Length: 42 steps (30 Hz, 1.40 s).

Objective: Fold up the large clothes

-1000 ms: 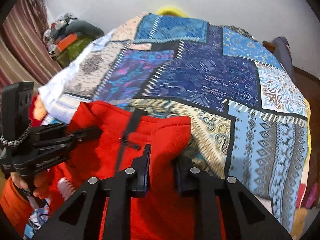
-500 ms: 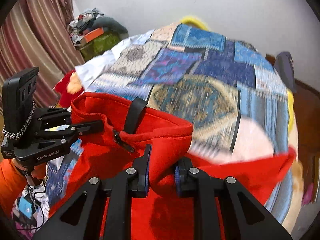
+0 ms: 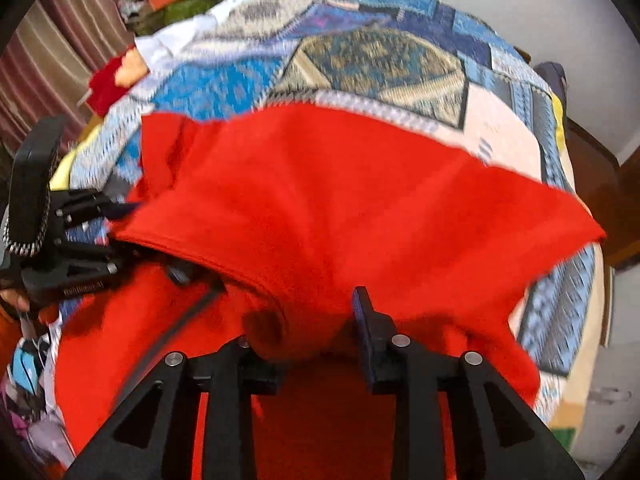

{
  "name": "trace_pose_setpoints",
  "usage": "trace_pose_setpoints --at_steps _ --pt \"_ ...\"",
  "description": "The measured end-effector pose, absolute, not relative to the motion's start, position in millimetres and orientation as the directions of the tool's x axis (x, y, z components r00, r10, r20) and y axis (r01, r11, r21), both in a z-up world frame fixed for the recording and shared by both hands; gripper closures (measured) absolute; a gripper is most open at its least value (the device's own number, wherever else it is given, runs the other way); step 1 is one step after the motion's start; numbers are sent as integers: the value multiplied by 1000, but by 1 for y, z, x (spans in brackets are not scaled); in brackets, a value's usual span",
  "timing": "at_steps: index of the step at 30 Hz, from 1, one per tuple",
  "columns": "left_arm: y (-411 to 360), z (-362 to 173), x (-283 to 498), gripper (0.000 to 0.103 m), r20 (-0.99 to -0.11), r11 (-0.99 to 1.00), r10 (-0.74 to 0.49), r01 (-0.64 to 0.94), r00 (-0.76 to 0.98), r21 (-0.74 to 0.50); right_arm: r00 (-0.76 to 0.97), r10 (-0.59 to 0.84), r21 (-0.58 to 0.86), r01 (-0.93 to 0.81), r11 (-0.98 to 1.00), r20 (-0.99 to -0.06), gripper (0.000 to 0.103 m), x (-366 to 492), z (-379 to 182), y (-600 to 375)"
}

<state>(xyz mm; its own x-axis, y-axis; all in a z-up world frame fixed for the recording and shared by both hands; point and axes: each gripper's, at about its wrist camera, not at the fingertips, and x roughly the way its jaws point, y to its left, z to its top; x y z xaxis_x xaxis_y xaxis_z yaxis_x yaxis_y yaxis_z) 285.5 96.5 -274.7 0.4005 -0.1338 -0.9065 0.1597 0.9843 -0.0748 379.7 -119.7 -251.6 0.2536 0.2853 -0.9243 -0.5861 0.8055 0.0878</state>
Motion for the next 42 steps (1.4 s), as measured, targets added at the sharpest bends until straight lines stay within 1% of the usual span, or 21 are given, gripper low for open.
trace_pose_setpoints --at_steps 1,3,8,9,11,14,17,20,23,24,25,26,27,28,29,30,31,35,36,39,42 --pt "101 -272 281 53 -906 985 -135 155 401 -78 245 284 90 -591 802 -927 78 377 -250 -125" --pt "110 -262 272 52 -903 985 -135 152 407 -79 246 290 89 -603 793 -925 78 369 -243 -135" --pt "132 -228 259 51 -886 992 -56 123 461 2 313 321 80 -592 802 -894 78 361 -202 -159" --pt "136 -222 259 50 -879 993 -46 115 475 10 338 334 82 -584 808 -880 78 363 -189 -163" --pt "147 -205 266 42 -859 996 -32 86 511 13 375 349 80 -574 815 -859 78 368 -173 -164" --pt "153 -190 285 36 -832 999 -19 52 555 13 423 353 68 -557 828 -835 78 383 -159 -155" --pt "152 -194 311 31 -828 999 -20 40 561 3 432 320 40 -544 838 -843 78 402 -167 -132" --pt "144 -219 340 31 -855 999 -38 33 518 -25 381 280 24 -556 831 -881 78 416 -200 -105" --pt "135 -257 356 31 -897 999 -43 42 440 -28 338 168 -67 -585 809 -926 78 422 -248 -78" --pt "132 -270 357 31 -910 999 -31 43 413 -15 348 100 -138 -597 790 -932 77 423 -266 -71" --pt "129 -287 358 30 -926 999 -12 50 377 8 367 74 -179 -610 772 -927 75 421 -275 -69" --pt "129 -294 354 24 -926 998 -7 54 378 14 410 66 -225 -619 752 -910 61 417 -278 -69" --pt "132 -297 348 20 -913 999 -4 45 407 16 483 18 -315 -599 736 -876 22 413 -277 -70" --pt "136 -299 343 12 -908 999 9 29 419 24 549 -36 -400 -560 725 -835 6 411 -275 -73" --pt "140 -301 341 11 -914 999 9 27 405 22 619 -72 -477 -521 708 -782 0 408 -275 -78" --pt "144 -302 338 11 -918 1000 -2 21 397 7 618 -69 -480 -530 699 -783 0 408 -276 -83" --pt "151 -302 332 11 -920 1000 -17 4 392 -17 577 -57 -438 -547 713 -814 0 412 -279 -92" --pt "173 -302 312 11 -920 997 -49 -39 388 -69 508 -16 -312 -503 806 -861 0 424 -268 -124" --pt "177 -301 306 12 -922 997 -44 -47 384 -67 501 -10 -288 -480 829 -865 0 426 -263 -134" --pt "187 -302 288 12 -937 999 47 -36 346 37 483 32 -216 -448 867 -875 0 423 -254 -159" --pt "204 -296 274 12 -931 998 48 -58 362 28 444 110 -108 -438 893 -889 0 419 -245 -183"
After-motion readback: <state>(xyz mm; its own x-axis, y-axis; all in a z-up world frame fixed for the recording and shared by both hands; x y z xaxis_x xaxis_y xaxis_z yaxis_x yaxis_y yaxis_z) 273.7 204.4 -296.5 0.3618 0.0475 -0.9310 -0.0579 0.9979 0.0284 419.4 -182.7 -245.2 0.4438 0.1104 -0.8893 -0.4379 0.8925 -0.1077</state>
